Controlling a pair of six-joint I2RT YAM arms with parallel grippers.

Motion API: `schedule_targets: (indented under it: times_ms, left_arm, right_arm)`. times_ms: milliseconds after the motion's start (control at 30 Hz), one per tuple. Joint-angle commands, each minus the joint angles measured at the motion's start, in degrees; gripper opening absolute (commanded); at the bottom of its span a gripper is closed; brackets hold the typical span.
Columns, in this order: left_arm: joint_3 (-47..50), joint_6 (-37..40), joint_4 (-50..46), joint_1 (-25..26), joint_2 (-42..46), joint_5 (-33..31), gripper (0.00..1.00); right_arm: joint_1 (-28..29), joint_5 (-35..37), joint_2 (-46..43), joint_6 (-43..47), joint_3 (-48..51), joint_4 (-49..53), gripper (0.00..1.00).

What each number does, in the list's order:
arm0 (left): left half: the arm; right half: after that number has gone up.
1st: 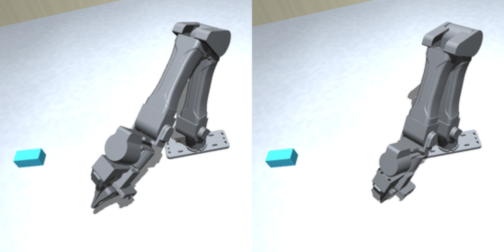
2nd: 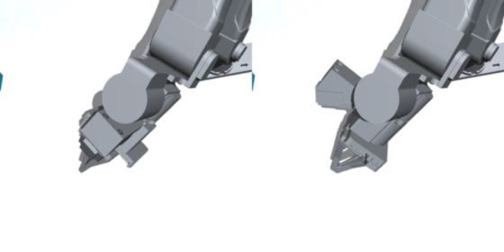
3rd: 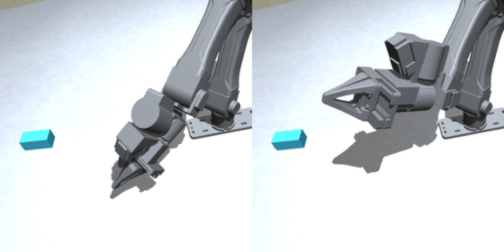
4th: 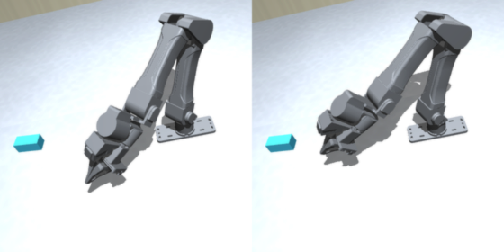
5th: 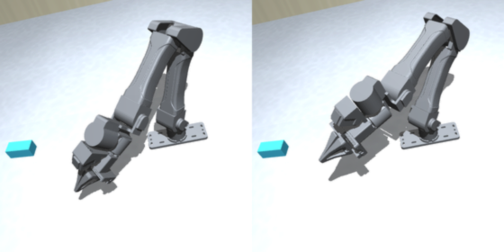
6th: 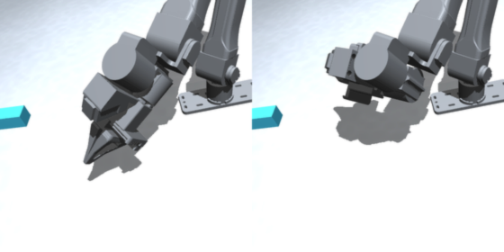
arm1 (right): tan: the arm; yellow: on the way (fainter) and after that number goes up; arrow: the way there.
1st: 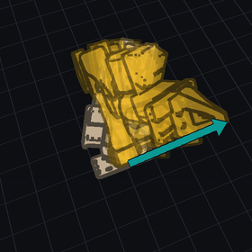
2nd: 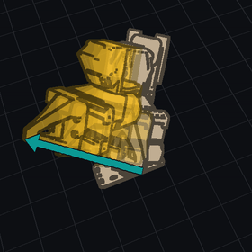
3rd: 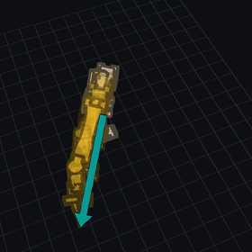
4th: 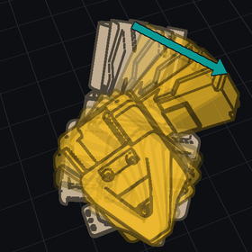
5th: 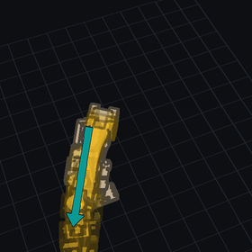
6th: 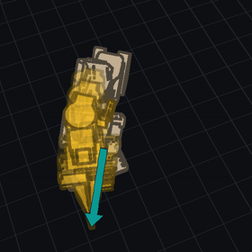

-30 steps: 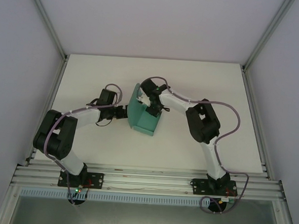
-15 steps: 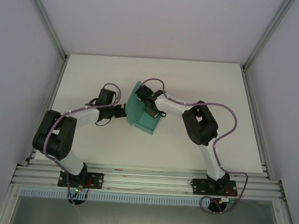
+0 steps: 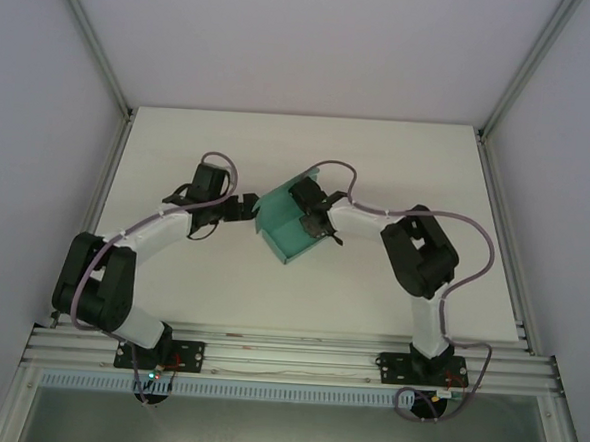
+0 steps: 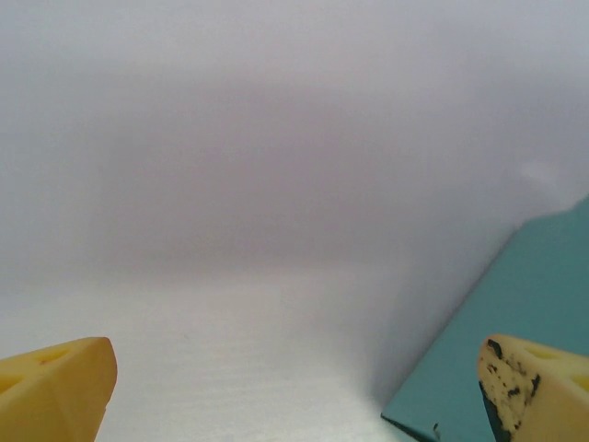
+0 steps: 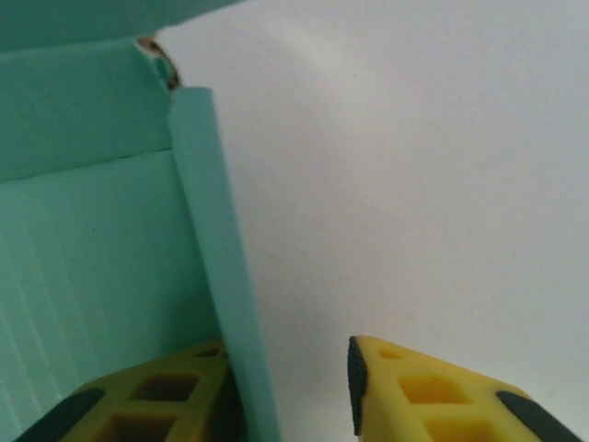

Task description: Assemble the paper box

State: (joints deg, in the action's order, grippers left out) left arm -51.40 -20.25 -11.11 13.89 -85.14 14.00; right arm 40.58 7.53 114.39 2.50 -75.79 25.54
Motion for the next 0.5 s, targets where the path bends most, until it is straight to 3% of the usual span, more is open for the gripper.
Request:
schedule_targets:
  times_ms: [0, 67, 200, 467]
  left_arm:
    - [-3.12, 1.48, -5.54, 0.26, 1.86, -8.26, 1.00]
    - [-4.27, 1.70, -7.42, 0.26, 2.09, -11.63, 1.00]
    - [-5.98, 1.53, -10.38, 0.20, 2.09, -17.15, 1.00]
    - [-7.40, 2.52, -11.48, 0.17, 4.31, -18.65, 1.00]
  right_arm:
    - [0.30, -4.69, -2.47, -8.39, 3.28, -1.35, 0.39]
    - [0.30, -4.95, -5.45, -11.00, 5.19, -3.38, 0.41]
    - [0.34, -6.23, -11.06, -12.90, 8.48, -7.93, 0.58]
    - [-0.38, -7.99, -18.39, -9.66, 11.25, -11.28, 0.76]
